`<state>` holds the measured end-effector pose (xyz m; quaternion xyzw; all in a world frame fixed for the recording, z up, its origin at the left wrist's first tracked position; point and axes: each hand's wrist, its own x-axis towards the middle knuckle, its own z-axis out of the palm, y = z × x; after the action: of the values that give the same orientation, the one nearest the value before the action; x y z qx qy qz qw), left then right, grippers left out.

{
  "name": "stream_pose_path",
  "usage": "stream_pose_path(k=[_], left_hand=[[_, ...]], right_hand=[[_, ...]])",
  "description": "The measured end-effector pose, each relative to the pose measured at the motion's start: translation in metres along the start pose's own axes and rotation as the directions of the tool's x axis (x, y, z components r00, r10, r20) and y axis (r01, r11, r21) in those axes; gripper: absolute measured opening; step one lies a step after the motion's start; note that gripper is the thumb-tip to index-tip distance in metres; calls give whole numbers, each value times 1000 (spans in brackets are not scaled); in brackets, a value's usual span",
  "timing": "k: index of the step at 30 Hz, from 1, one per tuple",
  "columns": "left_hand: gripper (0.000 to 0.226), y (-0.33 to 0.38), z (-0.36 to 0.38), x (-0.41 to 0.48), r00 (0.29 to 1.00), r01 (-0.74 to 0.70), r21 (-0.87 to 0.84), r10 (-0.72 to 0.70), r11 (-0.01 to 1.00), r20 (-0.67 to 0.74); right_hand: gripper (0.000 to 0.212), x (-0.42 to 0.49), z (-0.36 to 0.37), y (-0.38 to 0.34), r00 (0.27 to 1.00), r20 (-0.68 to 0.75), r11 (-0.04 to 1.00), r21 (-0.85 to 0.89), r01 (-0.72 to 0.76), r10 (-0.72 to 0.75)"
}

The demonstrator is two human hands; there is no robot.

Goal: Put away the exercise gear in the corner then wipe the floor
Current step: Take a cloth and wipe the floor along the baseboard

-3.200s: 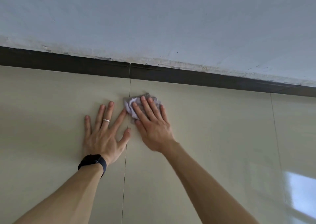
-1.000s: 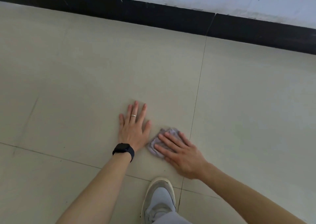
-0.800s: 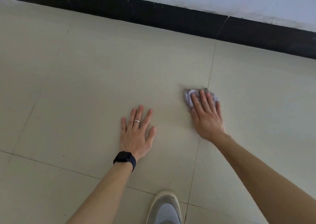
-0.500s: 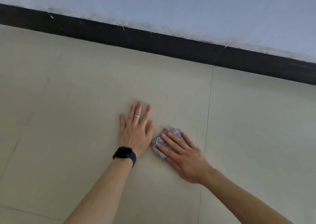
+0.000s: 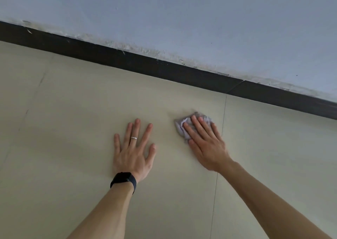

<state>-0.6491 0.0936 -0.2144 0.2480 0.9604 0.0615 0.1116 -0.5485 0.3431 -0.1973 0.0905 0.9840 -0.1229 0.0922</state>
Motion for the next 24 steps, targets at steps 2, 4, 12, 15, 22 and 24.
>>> stream_pose_path(k=[2, 4, 12, 15, 22, 24], left_hand=[[64, 1, 0, 0, 1000, 4, -3, -4, 1000, 4], [65, 2, -1, 2, 1000, 7, 1, -7, 1000, 18], [65, 0, -2, 3, 997, 24, -1, -24, 1000, 67], [66, 2, -3, 5, 997, 21, -7, -21, 1000, 70], [66, -1, -4, 9, 996, 14, 16, -15, 1000, 85], [66, 0, -3, 6, 996, 19, 11, -20, 1000, 81]], right_hand=[[55, 20, -9, 24, 928, -35, 923, 121, -365, 371], [58, 52, -17, 29, 618, -53, 598, 327, -731, 784], [58, 85, -6, -62, 970, 30, 961, 133, -241, 239], [56, 60, -3, -56, 996, 48, 997, 31, 68, -69], [57, 54, -22, 15, 934, 110, 930, 113, -351, 339], [58, 46, -20, 9, 920, 120, 915, 116, -387, 374]])
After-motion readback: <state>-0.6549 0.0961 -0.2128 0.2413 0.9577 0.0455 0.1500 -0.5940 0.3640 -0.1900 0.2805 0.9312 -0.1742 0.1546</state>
